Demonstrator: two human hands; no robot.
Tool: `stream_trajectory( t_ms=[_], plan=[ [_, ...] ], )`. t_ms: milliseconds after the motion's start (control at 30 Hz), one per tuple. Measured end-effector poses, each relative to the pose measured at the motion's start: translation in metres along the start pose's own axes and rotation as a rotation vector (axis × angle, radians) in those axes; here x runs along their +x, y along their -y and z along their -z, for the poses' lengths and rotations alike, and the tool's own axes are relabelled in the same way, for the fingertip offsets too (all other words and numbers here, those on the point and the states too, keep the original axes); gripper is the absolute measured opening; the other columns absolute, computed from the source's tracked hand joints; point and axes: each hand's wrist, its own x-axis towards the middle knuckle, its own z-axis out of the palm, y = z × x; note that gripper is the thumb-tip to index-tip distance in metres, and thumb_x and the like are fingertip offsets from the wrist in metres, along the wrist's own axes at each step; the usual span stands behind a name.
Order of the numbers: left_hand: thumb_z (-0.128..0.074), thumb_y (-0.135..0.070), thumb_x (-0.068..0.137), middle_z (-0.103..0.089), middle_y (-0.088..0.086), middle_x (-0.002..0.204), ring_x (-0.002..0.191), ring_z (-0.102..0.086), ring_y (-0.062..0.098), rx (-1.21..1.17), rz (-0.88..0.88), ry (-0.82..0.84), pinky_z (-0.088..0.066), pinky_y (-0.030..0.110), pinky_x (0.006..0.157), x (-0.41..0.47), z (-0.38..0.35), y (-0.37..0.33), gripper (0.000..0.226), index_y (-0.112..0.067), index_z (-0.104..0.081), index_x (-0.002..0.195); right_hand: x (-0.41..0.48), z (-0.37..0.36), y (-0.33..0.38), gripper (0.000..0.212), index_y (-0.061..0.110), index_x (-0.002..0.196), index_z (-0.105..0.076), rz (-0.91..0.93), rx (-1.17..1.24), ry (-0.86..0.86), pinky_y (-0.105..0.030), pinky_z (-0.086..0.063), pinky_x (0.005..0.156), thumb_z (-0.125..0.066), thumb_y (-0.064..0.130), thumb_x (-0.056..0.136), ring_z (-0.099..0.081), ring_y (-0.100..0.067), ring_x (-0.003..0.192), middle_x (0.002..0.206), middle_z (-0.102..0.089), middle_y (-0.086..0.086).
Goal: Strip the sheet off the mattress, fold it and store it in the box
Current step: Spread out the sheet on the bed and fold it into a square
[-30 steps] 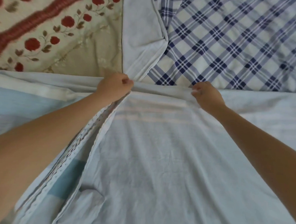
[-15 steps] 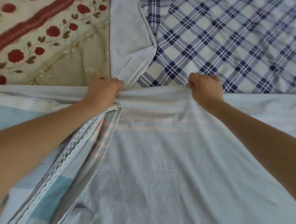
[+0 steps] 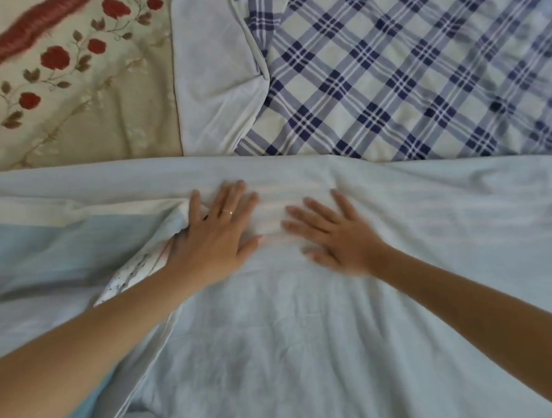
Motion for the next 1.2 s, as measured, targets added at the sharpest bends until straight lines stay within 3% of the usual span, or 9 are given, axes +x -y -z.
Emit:
stream_trajectory(
  t_ms=[133,200,333,500,700,833,933,1033,1200],
  plan=[
    [0.001,-0.07,0.08,0.026,0.001,0.155,0.143,0.02,0.031,-0.021,0.169,0.161,0.013,0.064,0.106,0.005,-0.012,-0.017,0.079,-0.031,0.02,0.146,-0.064,-0.001,-0.105,0.062,0.043,0.148,0.01,-0.993,0.146,0.107,-0.057,0.005,0.113,-0.005,0.065,0.092,-0.002,-0.024,0.148,0.16,0.003,0.009],
    [-0.008,-0.073,0.082,0.03,0.005,0.153,0.142,0.022,0.034,-0.088,0.277,0.179,0.01,0.066,0.105,0.014,-0.008,-0.041,0.085,-0.027,0.022,0.146,-0.088,0.008,-0.131,0.057,0.036,0.151,-0.005,-1.191,0.255,0.117,-0.058,0.001,0.113,-0.017,0.054,0.098,-0.004,-0.022,0.147,0.16,-0.001,0.008],
    [-0.037,-0.088,0.065,0.04,0.014,0.147,0.138,0.032,0.033,-0.25,0.377,0.37,0.009,0.07,0.103,0.023,-0.003,-0.108,0.124,-0.02,0.032,0.142,-0.118,0.019,-0.139,0.043,0.015,0.14,-0.037,-1.317,0.289,-0.192,-0.047,-0.031,0.104,-0.039,0.017,0.098,-0.039,-0.032,0.128,0.145,-0.036,-0.009],
    [-0.06,-0.091,0.031,0.054,0.013,0.135,0.13,0.043,0.034,-0.361,0.429,0.482,0.014,0.074,0.096,0.056,0.004,-0.16,0.162,-0.02,0.047,0.13,-0.156,0.019,-0.177,0.042,0.012,0.128,-0.047,-1.381,0.543,-0.114,-0.04,-0.047,0.088,-0.06,0.024,0.091,-0.051,-0.032,0.113,0.135,-0.041,-0.011],
    [-0.065,-0.088,0.027,0.063,0.011,0.123,0.127,0.047,0.033,-0.329,0.47,0.617,0.012,0.073,0.097,0.063,0.014,-0.161,0.165,-0.025,0.054,0.122,-0.147,0.008,-0.196,0.005,0.018,0.093,-0.051,-1.294,0.422,-0.118,-0.031,-0.036,0.067,-0.047,0.019,0.096,-0.054,-0.026,0.084,0.095,-0.056,-0.004],
    [-0.063,-0.089,0.027,0.061,0.01,0.127,0.127,0.047,0.032,-0.321,0.515,0.674,0.011,0.073,0.098,0.068,0.022,-0.166,0.163,-0.026,0.052,0.125,-0.139,0.021,-0.208,0.014,0.02,0.094,-0.047,-1.371,0.3,-0.262,-0.035,-0.037,0.07,-0.039,0.009,0.095,-0.048,-0.022,0.083,0.098,-0.049,0.0],
    [-0.066,-0.087,0.029,0.059,0.01,0.13,0.129,0.045,0.03,-0.327,0.569,0.699,0.009,0.072,0.1,0.065,0.031,-0.171,0.163,-0.027,0.05,0.127,-0.127,0.021,-0.213,0.022,0.016,0.108,-0.054,-1.383,0.485,-0.096,-0.046,-0.046,0.091,-0.041,0.009,0.092,-0.053,-0.028,0.103,0.112,-0.055,-0.007],
    [-0.069,-0.083,0.023,0.051,0.013,0.138,0.133,0.039,0.032,-0.423,0.668,0.69,0.006,0.07,0.106,0.072,0.04,-0.198,0.169,-0.023,0.044,0.133,-0.138,0.016,-0.209,0.041,0.011,0.13,-0.045,-1.419,0.613,-0.039,-0.047,-0.035,0.105,-0.043,0.017,0.09,-0.036,-0.031,0.125,0.133,-0.038,-0.011],
    [-0.081,-0.072,0.016,0.045,0.019,0.142,0.134,0.035,0.038,-0.565,0.803,0.659,0.002,0.069,0.107,0.111,0.038,-0.263,0.179,-0.017,0.041,0.136,-0.196,0.016,-0.231,0.045,0.008,0.143,-0.03,-1.696,0.686,-0.425,-0.044,-0.034,0.103,-0.036,0.018,0.099,-0.035,-0.031,0.13,0.147,-0.023,-0.01]
  ],
)
